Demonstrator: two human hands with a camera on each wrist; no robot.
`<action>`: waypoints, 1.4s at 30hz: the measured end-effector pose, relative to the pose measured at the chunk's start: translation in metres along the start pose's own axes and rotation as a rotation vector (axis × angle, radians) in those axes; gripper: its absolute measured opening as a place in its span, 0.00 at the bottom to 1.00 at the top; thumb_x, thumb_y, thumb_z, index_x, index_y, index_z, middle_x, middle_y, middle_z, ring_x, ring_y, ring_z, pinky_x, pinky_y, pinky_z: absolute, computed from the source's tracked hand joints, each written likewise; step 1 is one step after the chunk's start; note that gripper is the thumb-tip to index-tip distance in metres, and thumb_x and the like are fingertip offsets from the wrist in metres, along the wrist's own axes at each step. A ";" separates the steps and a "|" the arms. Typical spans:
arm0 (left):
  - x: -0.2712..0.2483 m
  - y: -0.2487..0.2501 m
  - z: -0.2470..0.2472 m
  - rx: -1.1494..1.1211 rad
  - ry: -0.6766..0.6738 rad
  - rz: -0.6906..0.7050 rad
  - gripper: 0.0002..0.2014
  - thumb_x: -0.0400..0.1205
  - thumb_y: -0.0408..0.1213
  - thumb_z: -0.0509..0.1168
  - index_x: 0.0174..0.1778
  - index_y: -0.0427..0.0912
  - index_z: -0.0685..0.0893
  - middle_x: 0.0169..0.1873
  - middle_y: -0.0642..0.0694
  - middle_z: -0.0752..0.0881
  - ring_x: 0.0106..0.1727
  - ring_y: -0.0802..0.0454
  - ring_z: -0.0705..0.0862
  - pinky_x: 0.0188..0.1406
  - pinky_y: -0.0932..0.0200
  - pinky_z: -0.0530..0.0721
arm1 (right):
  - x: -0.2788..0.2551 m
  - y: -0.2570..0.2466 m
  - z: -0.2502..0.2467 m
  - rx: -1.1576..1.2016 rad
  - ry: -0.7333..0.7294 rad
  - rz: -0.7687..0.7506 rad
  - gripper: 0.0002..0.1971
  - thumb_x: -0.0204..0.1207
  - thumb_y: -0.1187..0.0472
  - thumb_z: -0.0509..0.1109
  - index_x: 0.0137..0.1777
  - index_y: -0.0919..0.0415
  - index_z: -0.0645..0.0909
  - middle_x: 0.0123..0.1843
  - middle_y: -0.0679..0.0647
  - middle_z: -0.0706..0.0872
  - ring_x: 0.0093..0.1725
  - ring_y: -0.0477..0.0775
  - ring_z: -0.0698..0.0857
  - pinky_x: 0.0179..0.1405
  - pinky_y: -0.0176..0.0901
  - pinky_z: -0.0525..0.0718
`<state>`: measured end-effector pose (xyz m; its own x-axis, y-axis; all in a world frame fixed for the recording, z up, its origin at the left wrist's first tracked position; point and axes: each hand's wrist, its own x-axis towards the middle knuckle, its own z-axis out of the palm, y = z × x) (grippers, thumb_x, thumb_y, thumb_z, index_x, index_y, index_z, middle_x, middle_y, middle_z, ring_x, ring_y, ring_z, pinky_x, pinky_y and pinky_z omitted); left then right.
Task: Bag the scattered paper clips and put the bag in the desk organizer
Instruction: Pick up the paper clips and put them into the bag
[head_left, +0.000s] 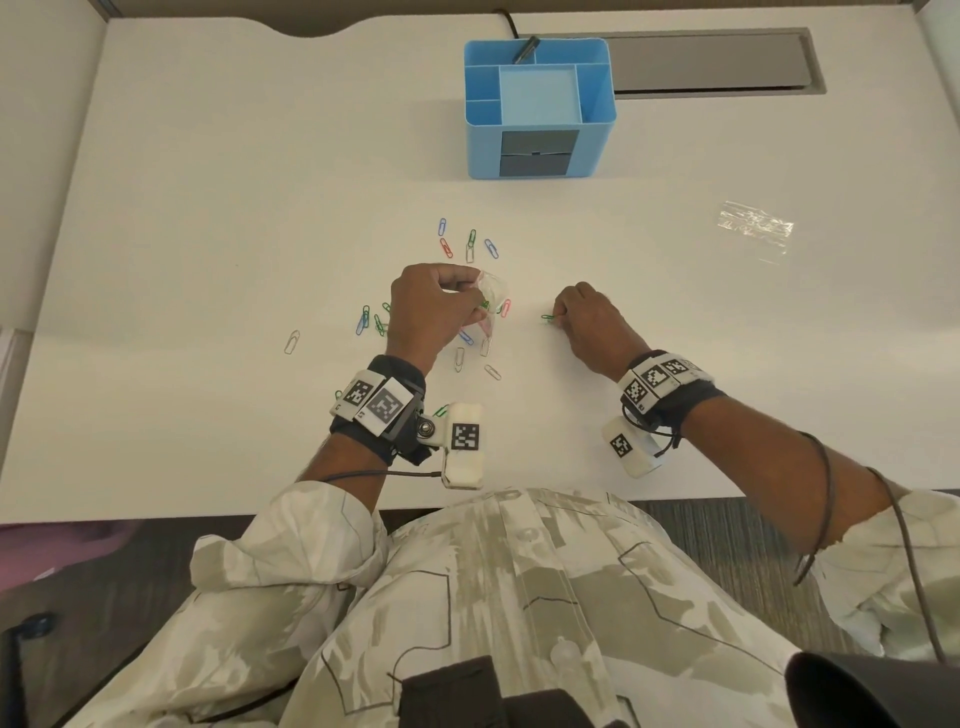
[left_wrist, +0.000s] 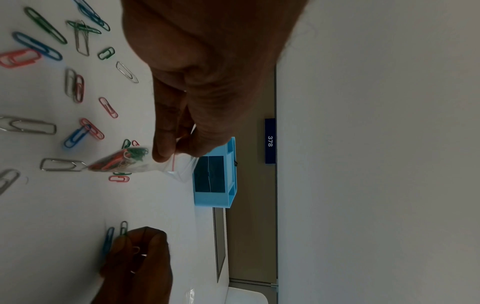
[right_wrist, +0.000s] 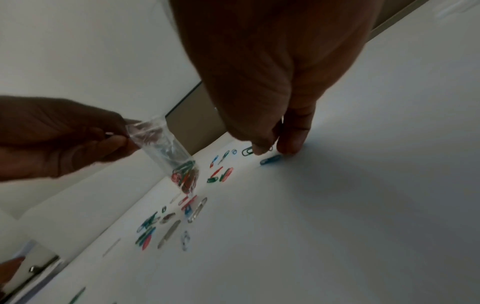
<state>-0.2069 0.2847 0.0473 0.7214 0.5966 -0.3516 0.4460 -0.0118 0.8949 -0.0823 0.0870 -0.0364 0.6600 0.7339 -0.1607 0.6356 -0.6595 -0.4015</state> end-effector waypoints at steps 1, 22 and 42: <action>0.000 -0.001 0.001 0.003 0.000 0.001 0.13 0.81 0.23 0.73 0.59 0.36 0.94 0.50 0.39 0.94 0.42 0.43 0.97 0.41 0.66 0.93 | 0.000 0.000 -0.004 0.054 0.000 0.039 0.04 0.84 0.69 0.62 0.53 0.65 0.78 0.52 0.61 0.79 0.45 0.63 0.79 0.47 0.53 0.78; -0.003 0.008 0.022 0.069 -0.053 0.028 0.12 0.80 0.24 0.74 0.55 0.41 0.95 0.44 0.50 0.93 0.41 0.47 0.97 0.50 0.52 0.97 | -0.015 -0.070 -0.071 0.484 0.180 -0.012 0.10 0.78 0.70 0.70 0.57 0.61 0.87 0.50 0.52 0.92 0.46 0.46 0.90 0.44 0.21 0.84; -0.010 -0.005 -0.001 0.006 0.010 -0.006 0.12 0.80 0.23 0.75 0.58 0.35 0.93 0.47 0.40 0.94 0.40 0.45 0.96 0.43 0.61 0.95 | -0.009 -0.004 0.002 0.294 0.035 0.260 0.14 0.71 0.65 0.79 0.57 0.61 0.87 0.52 0.53 0.86 0.48 0.51 0.86 0.57 0.43 0.84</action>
<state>-0.2165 0.2801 0.0470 0.7138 0.6043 -0.3539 0.4532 -0.0134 0.8913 -0.0915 0.0839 -0.0349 0.8007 0.5387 -0.2621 0.3066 -0.7443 -0.5933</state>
